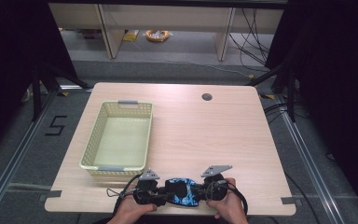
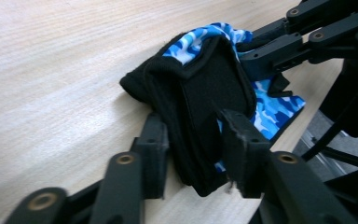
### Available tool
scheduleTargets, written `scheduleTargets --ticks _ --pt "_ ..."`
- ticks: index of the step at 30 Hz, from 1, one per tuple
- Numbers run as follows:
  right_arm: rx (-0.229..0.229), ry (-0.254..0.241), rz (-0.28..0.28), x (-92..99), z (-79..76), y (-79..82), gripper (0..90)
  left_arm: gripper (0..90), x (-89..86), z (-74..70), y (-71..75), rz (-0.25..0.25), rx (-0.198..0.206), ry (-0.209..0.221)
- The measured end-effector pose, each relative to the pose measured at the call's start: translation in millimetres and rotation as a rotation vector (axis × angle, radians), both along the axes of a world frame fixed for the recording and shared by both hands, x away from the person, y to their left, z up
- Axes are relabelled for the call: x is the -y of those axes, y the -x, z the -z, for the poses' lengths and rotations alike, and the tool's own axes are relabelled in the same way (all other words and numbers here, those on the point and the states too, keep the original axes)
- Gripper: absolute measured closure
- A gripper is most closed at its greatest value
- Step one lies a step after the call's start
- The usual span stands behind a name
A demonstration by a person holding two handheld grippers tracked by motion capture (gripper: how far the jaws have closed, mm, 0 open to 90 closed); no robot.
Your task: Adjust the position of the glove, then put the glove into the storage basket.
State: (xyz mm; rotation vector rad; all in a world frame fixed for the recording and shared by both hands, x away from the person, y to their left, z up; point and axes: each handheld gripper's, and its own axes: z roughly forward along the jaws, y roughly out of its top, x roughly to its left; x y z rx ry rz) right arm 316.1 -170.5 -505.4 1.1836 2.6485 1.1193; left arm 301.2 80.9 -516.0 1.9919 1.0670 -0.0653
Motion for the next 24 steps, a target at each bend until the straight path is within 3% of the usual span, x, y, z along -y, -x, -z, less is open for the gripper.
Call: scheduleTargets --ticks 6,14,18,20,24 --pt "0.002 0.001 -0.002 -0.2 0.1 0.0 80.5 71.7 0.8 -0.2 4.3 -0.005 0.06 -0.013" --pt "0.007 0.006 -0.005 1.0 -3.6 0.6 81.2 77.0 -0.9 -6.4 5.5 0.0 0.074 0.008" --pt "0.012 -0.039 -0.013 3.6 -8.8 0.6 81.6 78.7 -5.5 -12.2 5.8 -0.001 0.075 0.027" --pt "0.04 -0.043 -0.014 4.9 -13.5 0.8 81.6 78.9 -6.4 -13.6 6.6 -0.01 0.082 0.042" --pt "0.04 -0.05 -0.018 3.7 -18.8 1.7 81.8 78.9 -9.3 -15.0 4.5 -0.003 0.083 0.048"
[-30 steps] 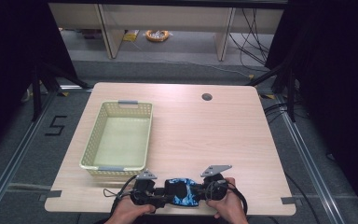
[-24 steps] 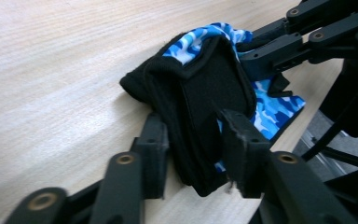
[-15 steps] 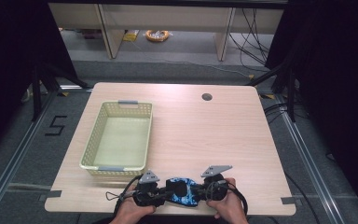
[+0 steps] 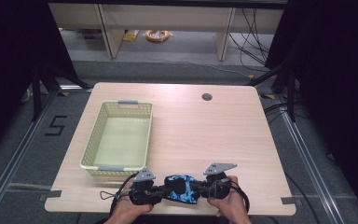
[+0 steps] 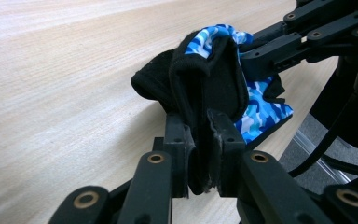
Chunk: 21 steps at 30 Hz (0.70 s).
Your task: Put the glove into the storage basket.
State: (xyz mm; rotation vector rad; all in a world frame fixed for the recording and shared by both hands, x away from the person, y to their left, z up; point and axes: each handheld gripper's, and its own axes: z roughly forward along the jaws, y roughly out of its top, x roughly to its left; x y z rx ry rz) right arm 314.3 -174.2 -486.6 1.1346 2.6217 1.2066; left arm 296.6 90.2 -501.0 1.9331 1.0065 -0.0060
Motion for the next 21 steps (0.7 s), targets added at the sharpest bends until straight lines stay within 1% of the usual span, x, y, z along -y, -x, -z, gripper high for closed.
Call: scheduleTargets --ticks 1,2,3,4,5,6,7,8,9,10,11,12,13,14,15,16,17,18,19,20,21 --pt "0.003 -0.009 -0.001 -0.5 -1.0 -0.4 81.8 79.0 -0.8 -0.5 0.2 -0.014 0.001 0.001" --pt "-0.006 -0.017 -0.007 -0.1 -3.1 -0.5 81.9 79.0 -0.9 -1.0 0.5 -0.021 -0.003 0.006" --pt "0.018 -0.022 -0.01 0.1 -3.5 -1.6 82.0 79.0 -1.8 -1.5 -0.5 -0.008 -0.006 0.013" --pt "-0.007 -0.026 -0.011 -0.7 -6.8 -0.9 82.0 79.0 -2.6 -3.5 -1.2 -0.007 -0.004 0.017" --pt "-0.007 -0.026 -0.011 -0.7 -6.8 -0.9 82.0 79.1 -2.6 -3.5 -1.2 -0.007 -0.004 0.017" --pt "0.007 -0.018 -0.01 -0.4 -7.9 -1.5 82.0 79.1 -3.5 -6.2 -2.1 -0.001 -0.002 0.019" --pt "0.011 -0.025 -0.012 -0.7 -10.2 -1.8 82.0 79.2 -4.1 -9.3 -2.3 -0.012 0.006 0.02" --pt "0.004 -0.039 -0.007 -0.5 -13.9 -1.6 82.0 79.2 -4.3 -10.3 -2.6 -0.01 0.008 0.032" --pt "0.015 -0.036 -0.014 0.5 -15.5 -2.4 82.0 79.2 -5.2 -12.3 -2.9 -0.001 0.004 0.038" --pt "0.021 -0.04 -0.02 0.8 -17.2 -3.0 82.1 79.2 -6.3 -15.2 -3.2 -0.004 0.005 0.043" --pt "-0.013 -0.058 -0.004 -0.3 -20.5 -0.8 82.1 79.2 -7.1 -18.4 -3.7 -0.004 0.003 0.053" --pt "0.011 -0.056 -0.02 1.1 -22.6 -3.1 82.1 79.3 -8.5 -22.4 -5.0 0.002 0.014 0.054" --pt "0.031 -0.051 -0.019 1.0 -26.3 -4.1 82.0 79.3 -9.1 -25.0 -5.5 0.004 0.018 0.057" --pt "0.044 -0.06 -0.031 -1.1 -32.4 -5.7 82.1 79.2 -11.4 -32.3 -7.0 -0.002 0.027 0.053" --pt "0.044 -0.06 -0.031 -1.1 -32.4 -5.7 82.1 79.3 -11.4 -32.3 -7.0 -0.002 0.027 0.053" --pt "0.048 -0.059 -0.024 -2.5 -35.9 -6.1 82.0 79.3 -14.7 -38.7 -9.1 -0.003 0.029 0.061" --pt "0.073 -0.069 -0.04 -5.4 -40.9 -9.9 82.0 79.2 -16.5 -42.1 -10.1 -0.007 0.032 0.061" --pt "0.076 -0.059 -0.041 -6.4 -44.9 -11.1 82.0 79.2 -19.9 -47.6 -11.6 -0.009 0.038 0.062" --pt "0.076 -0.063 -0.047 -9.5 -49.9 -13.9 82.0 79.2 -21.7 -50.3 -12.3 -0.014 0.045 0.066" --pt "0.083 -0.083 -0.064 -14.7 -55.2 -19.1 82.0 79.2 -26.1 -56.8 -13.3 -0.025 0.048 0.069" --pt "0.083 -0.083 -0.064 -14.7 -55.2 -19.1 82.0 79.2 -26.1 -56.8 -13.3 -0.025 0.048 0.069"
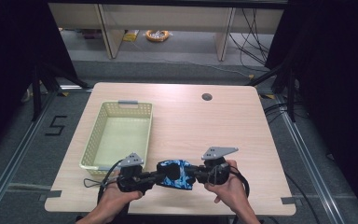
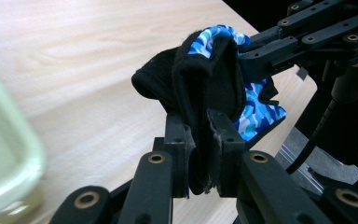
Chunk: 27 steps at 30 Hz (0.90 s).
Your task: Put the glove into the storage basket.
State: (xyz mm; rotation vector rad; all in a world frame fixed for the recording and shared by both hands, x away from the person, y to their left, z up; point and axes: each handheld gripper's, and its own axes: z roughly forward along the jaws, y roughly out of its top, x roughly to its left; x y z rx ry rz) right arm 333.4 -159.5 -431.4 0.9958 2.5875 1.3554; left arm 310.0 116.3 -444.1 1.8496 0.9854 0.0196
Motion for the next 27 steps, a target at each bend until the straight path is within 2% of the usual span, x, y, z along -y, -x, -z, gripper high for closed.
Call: scheduleTargets --ticks 2,3,5,6,7,9,12,13,18,19,21,23,27 --pt "0.022 0.026 -0.002 -7.2 -9.2 -6.8 82.0 79.2 -7.9 -10.3 -2.7 0.0 0.0 -0.012" --pt "0.007 0.011 -0.006 -13.4 -13.5 -10.4 82.0 79.2 -12.4 -15.6 -4.4 -0.018 0.008 -0.013" --pt "0.005 0.01 -0.013 -16.2 -15.9 -12.0 82.0 79.2 -17.2 -19.4 -7.1 -0.018 0.0 -0.012" --pt "0.019 0.011 -0.015 -20.0 -19.0 -15.8 81.9 79.2 -20.8 -22.0 -8.6 -0.03 0.002 -0.014" --pt "0.002 0.009 -0.007 -23.8 -23.1 -15.9 81.9 79.2 -25.6 -25.1 -10.7 -0.028 0.0 -0.014" --pt "0.034 0.009 -0.025 -32.9 -28.7 -21.9 81.9 79.2 -31.7 -30.1 -12.9 -0.031 0.01 -0.017" --pt "0.045 0.023 -0.028 -41.2 -34.6 -26.5 81.9 79.2 -39.6 -35.6 -14.9 -0.045 0.02 -0.029" --pt "0.05 0.016 -0.044 -48.0 -38.1 -30.2 81.9 79.2 -46.8 -39.5 -16.7 -0.048 0.023 -0.031" --pt "0.058 0.017 -0.051 -61.7 -44.9 -35.8 81.9 79.3 -60.5 -44.6 -21.3 -0.043 0.006 -0.022" --pt "0.055 0.012 -0.047 -68.5 -47.3 -38.3 81.9 79.2 -68.8 -46.0 -24.3 -0.047 0.001 -0.021" --pt "0.047 0.006 -0.047 -71.3 -48.4 -39.0 81.9 79.2 -73.6 -46.2 -26.4 -0.051 -0.005 -0.021" --pt "0.064 0.009 -0.056 -83.9 -49.9 -44.7 81.9 79.2 -83.9 -46.1 -29.7 -0.066 -0.007 -0.017" --pt "0.051 0.009 -0.061 -97.5 -51.7 -51.8 81.9 79.2 -92.9 -47.1 -33.3 -0.076 -0.013 -0.015"
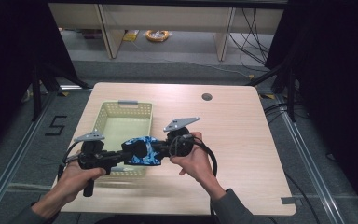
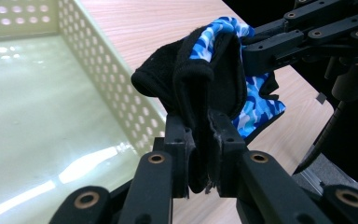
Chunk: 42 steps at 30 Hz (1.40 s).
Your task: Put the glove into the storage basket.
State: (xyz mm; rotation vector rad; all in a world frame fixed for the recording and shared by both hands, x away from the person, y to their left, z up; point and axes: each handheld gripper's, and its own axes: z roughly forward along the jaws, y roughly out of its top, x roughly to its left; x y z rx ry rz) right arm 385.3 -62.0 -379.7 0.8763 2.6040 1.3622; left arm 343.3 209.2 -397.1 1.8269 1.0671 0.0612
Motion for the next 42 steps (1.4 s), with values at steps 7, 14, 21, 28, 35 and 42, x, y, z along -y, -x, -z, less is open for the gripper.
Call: scheduleTargets --ticks 7,14,21,28,35,42 --pt "-0.002 -0.005 -0.009 -18.3 -3.6 -11.7 81.9 79.0 -19.7 -5.0 -7.8 -0.022 -0.005 -0.008" --pt "-0.031 -0.005 0.002 -43.6 1.8 -26.9 81.9 79.0 -38.5 -0.6 -19.1 -0.05 -0.024 -0.019" --pt "-0.046 0.026 -0.005 -61.5 11.1 -37.0 81.9 78.9 -53.9 10.6 -28.5 -0.072 -0.059 -0.031" --pt "-0.082 0.062 0.002 -82.7 28.4 -46.4 81.9 78.6 -68.3 28.4 -35.2 -0.086 -0.117 -0.039" --pt "-0.095 0.103 -0.001 -94.4 44.0 -49.0 81.8 78.3 -72.2 42.9 -38.9 -0.104 -0.156 -0.067" --pt "-0.093 0.162 -0.009 -106.3 58.1 -48.8 81.6 76.9 -74.9 54.1 -41.7 -0.112 -0.202 -0.091"
